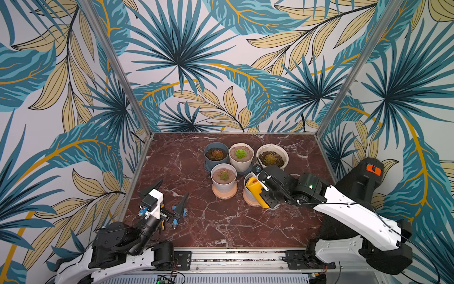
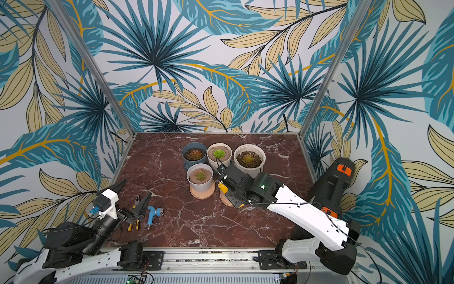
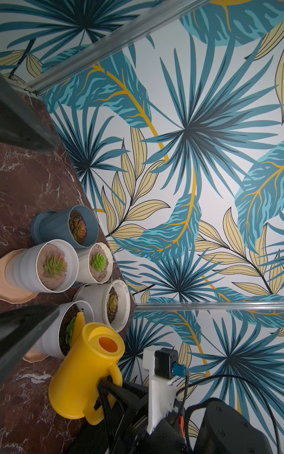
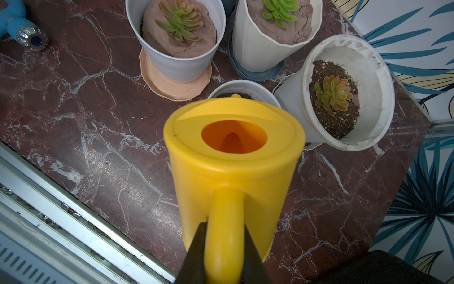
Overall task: Water the succulent around the soil edge
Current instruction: Water the soil of the potted plant with water.
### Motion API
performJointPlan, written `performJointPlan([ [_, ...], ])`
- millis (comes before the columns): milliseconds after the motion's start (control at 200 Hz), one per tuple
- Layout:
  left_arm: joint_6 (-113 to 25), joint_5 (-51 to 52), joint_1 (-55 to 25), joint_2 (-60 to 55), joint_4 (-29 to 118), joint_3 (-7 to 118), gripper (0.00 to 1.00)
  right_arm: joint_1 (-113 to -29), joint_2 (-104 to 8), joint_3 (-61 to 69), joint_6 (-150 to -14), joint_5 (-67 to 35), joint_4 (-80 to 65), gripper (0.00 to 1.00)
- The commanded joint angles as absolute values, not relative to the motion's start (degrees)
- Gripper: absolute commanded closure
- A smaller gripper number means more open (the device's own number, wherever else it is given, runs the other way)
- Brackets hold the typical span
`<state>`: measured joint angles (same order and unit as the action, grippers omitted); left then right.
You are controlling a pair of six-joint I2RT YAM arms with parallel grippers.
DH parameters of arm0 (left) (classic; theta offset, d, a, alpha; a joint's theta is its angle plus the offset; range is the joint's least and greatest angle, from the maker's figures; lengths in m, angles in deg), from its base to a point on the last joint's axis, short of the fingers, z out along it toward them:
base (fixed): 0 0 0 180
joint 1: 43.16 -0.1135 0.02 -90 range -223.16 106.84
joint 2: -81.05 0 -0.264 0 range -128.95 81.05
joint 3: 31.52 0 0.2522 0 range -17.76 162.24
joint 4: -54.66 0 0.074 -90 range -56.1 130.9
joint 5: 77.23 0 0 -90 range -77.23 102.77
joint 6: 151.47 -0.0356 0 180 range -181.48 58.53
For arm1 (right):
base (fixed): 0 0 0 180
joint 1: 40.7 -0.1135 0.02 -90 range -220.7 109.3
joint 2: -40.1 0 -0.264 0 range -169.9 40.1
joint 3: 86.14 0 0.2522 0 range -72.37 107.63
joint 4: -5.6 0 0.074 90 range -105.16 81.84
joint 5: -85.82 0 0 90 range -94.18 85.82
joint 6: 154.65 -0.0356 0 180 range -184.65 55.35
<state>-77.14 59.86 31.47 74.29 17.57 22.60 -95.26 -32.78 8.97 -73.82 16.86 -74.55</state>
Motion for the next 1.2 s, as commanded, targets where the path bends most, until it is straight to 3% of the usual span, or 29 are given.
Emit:
performJointPlan([
  [0,-77.5,59.2,31.3,73.7,18.1,21.9,0.00,-94.1,-31.4,10.5,-73.1,16.8,-75.6,1.00],
  [416,-77.5,59.0,31.2,73.7,17.9,22.0,0.00,-90.0,-32.1,10.1,-71.8,13.1,-74.8,1.00],
  [1197,-77.6,58.7,31.1,73.4,18.5,21.6,0.00,-87.7,-29.3,10.8,-72.7,15.5,-77.5,1.00],
])
